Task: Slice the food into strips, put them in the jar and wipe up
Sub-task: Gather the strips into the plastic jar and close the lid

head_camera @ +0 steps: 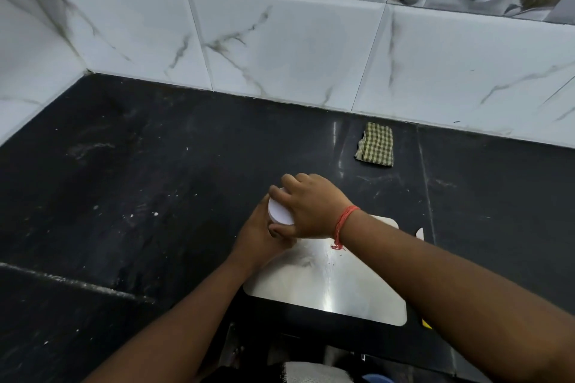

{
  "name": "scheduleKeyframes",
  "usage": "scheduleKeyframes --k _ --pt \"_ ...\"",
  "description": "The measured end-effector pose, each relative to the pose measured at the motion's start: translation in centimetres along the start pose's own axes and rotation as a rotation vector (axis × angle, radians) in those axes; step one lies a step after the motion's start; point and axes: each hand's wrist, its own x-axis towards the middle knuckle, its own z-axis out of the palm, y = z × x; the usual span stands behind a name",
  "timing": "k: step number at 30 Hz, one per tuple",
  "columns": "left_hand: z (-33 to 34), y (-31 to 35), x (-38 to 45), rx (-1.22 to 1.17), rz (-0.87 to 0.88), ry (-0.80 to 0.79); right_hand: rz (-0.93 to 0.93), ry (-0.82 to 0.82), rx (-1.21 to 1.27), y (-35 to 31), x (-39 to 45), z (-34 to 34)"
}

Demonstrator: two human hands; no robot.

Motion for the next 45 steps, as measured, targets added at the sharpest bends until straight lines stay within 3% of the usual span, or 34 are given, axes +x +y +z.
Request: scheduleKeyframes --k 5,10,15,17,22,29,45 --pt "0.2 -0.2 0.4 0.053 0.053 -0.027 0.160 0.071 0.035 -1.4 -0.4 0.5" --pt "-0.4 -1.2 0.0 -0.037 -0.060 -0.031 0.327 0.113 0.101 -2.9 -0.5 0.6" --pt "0.2 0.9 0.0 0.018 0.100 -0.043 0.438 0.105 0.283 -3.3 -1.4 0.5" --pt "0.1 0.7 -0.4 -0.093 0.054 -0.057 0.505 0.096 0.400 -3.3 -2.0 0.3" --pt "-0.3 -1.0 -1.3 -0.285 -0.033 -0.079 0.747 0.142 0.978 -3.9 -4.5 1.8" --pt "-0.8 -1.0 -0.2 -0.291 0.022 -0.045 0.723 0.167 1.264 -3.9 -4.7 3.4" --pt "-2.3 2.0 12.6 -0.105 0.065 0.028 0.873 0.253 1.393 4.7 3.4 3.0"
